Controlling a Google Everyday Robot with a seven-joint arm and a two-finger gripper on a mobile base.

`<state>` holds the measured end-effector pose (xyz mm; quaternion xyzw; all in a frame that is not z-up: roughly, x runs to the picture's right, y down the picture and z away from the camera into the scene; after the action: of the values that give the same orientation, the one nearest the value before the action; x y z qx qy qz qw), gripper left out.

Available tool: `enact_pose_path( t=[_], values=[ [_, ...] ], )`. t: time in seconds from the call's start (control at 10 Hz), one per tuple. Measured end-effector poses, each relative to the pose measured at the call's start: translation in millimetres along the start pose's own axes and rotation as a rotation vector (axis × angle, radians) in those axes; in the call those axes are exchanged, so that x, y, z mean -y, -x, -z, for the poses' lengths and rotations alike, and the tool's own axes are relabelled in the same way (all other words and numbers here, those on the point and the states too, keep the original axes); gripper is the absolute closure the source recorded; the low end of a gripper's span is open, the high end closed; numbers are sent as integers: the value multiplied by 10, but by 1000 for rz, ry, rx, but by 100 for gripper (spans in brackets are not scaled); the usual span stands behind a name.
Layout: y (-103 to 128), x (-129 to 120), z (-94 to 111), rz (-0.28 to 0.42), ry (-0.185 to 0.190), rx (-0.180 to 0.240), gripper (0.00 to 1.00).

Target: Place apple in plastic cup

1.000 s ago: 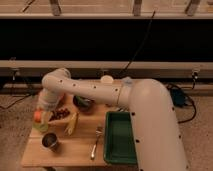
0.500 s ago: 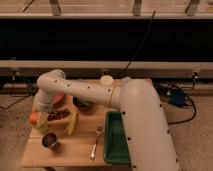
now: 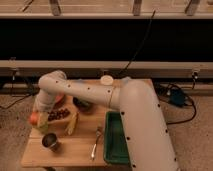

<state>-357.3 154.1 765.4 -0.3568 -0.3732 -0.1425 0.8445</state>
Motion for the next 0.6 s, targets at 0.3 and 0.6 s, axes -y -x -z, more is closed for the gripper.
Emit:
enact_pose_path(
  t=[0.3, 0.6],
  values=[
    [27, 3, 41, 16, -14, 22, 20],
    [73, 6, 233, 58, -88, 40, 20]
  ],
)
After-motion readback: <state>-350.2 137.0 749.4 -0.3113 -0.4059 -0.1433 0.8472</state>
